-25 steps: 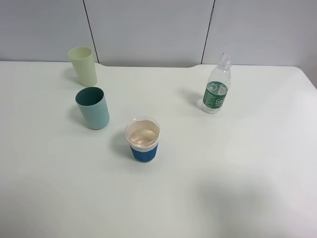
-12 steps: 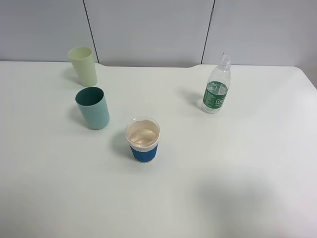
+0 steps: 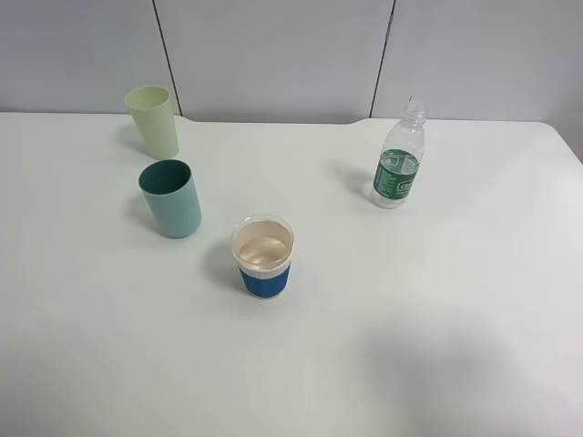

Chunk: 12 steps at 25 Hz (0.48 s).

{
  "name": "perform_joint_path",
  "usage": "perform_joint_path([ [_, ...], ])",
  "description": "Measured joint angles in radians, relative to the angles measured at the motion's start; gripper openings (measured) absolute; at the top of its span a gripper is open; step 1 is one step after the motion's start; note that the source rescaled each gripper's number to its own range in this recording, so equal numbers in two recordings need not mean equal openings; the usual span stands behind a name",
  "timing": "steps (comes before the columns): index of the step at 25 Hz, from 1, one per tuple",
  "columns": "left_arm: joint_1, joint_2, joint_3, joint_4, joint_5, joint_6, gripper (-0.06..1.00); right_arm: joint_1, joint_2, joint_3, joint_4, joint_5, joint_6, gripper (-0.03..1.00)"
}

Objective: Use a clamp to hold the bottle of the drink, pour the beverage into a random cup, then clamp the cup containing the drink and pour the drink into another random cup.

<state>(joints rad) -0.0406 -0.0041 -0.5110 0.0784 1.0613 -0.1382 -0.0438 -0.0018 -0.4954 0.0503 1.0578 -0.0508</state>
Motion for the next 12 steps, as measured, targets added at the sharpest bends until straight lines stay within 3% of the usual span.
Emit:
perform_joint_path([
  [12,0.000,0.000,0.000,0.000,0.000,0.000,1.00,0.000,0.000,0.000,0.000,0.000,0.000,1.00],
])
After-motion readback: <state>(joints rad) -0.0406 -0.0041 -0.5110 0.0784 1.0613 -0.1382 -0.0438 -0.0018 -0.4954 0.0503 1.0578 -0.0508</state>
